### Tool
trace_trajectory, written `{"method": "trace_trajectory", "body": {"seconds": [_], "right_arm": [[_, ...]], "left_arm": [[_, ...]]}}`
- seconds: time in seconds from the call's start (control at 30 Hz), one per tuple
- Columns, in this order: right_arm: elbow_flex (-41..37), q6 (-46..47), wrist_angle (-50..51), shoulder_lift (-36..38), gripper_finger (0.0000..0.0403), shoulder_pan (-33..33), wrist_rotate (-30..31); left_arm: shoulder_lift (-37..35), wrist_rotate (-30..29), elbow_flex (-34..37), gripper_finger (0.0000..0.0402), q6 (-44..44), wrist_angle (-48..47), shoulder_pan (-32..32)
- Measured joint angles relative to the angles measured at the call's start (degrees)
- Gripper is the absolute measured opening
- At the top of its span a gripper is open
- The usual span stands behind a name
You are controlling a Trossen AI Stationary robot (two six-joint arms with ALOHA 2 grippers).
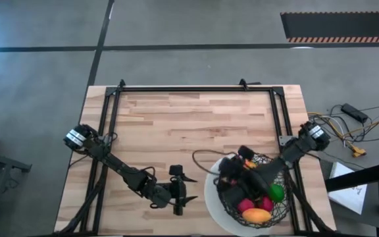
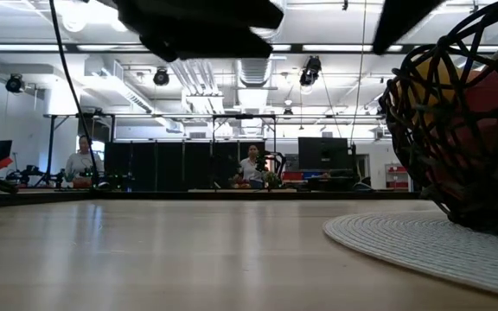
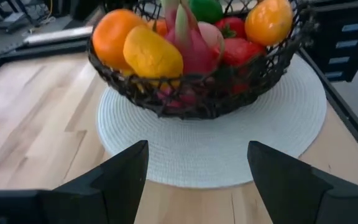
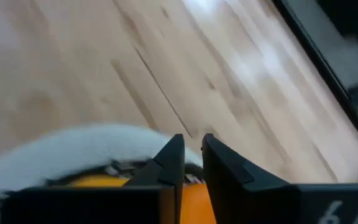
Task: Build produce basket
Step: Return to Home Position
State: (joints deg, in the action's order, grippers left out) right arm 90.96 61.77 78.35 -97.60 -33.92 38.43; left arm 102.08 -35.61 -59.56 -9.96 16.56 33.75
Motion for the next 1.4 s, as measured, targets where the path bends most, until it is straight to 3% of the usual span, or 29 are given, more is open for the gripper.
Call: {"method": "trace_trajectory", "body": {"seconds": [0.17, 0.43, 0.63, 0.9, 1.07, 1.23, 1.4], "right_arm": [[-0.5, 4.7, 8.2, 0.0, 0.0024, 2.3, -6.7], [-4.0, 8.1, 8.8, 0.0, 0.0009, 0.1, -17.8], [-4.4, 13.0, 11.5, 0.6, 0.0009, -3.6, -18.1], [-4.3, 18.3, 10.5, 4.1, 0.0009, -14.6, -4.7], [-4.6, 17.4, 6.1, 3.7, 0.0009, -23.8, -2.6], [-9.0, 17.7, -5.3, 2.5, 0.0009, -33.9, 8.9], [-15.6, 18.4, -21.9, 2.5, 0.0009, -40.0, 20.3]], "left_arm": [[0.0, 0.0, 1.3, 0.0258, -2.4, 0.0, 0.1], [0.0, 0.0, 2.1, 0.0258, -3.3, -0.1, 0.2], [0.0, 0.0, 2.1, 0.0258, -3.2, -0.1, 0.2], [-1.4, -1.4, 2.1, 0.0258, -3.3, -1.0, 1.1], [-6.5, -5.7, 2.1, 0.0258, -7.2, -10.6, 3.8], [-11.8, -15.7, 3.9, 0.0258, -15.4, -21.7, 8.0], [-16.7, -17.4, 9.1, 0.0258, -20.3, -21.5, 9.8]]}}
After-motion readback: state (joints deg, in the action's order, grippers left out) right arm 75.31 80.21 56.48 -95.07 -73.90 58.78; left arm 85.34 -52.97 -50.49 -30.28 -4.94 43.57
